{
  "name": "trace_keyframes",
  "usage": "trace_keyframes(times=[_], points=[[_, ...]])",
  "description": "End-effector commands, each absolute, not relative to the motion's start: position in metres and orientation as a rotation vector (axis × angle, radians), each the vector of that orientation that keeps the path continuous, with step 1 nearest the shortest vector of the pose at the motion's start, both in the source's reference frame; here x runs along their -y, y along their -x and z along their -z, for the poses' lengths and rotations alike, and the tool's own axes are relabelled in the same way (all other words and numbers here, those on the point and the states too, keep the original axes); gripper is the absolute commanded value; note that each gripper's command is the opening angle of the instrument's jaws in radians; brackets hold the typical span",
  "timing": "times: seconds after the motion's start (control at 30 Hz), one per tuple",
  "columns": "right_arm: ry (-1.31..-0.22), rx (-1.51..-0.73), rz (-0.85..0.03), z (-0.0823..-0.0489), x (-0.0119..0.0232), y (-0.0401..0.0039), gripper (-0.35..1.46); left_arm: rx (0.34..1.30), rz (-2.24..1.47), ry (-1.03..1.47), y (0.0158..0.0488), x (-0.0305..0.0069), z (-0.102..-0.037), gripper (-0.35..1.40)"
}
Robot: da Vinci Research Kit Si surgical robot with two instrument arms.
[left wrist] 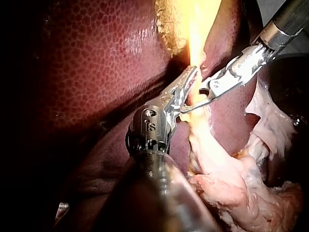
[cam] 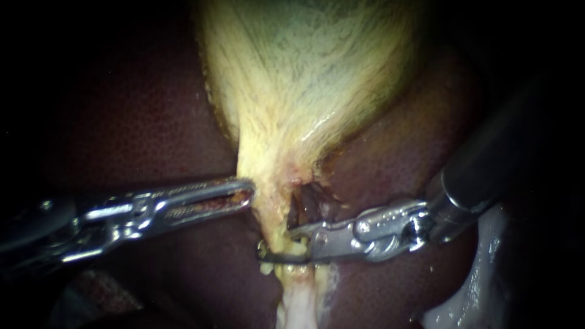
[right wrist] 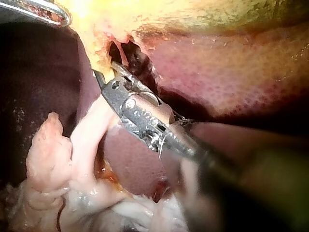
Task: Clipping second clip left tube
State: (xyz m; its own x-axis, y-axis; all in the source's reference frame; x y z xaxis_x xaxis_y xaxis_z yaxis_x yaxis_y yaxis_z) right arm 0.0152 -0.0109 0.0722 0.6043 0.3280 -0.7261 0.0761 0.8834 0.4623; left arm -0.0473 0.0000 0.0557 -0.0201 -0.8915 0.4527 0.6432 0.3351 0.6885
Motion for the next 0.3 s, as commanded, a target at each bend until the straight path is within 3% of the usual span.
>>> trace_keyframes(times=[0.03,0.3], points=[[-0.484,-0.920,-0.152,-0.0723,0.0111,-0.0153,-0.35,0.995,1.252,-0.314,0.0473,0.0000,-0.0557,-0.35],[-0.488,-0.917,-0.161,-0.0725,0.0114,-0.0153,-0.35,0.995,1.252,-0.313,0.0474,-0.0001,-0.0562,-0.35]])
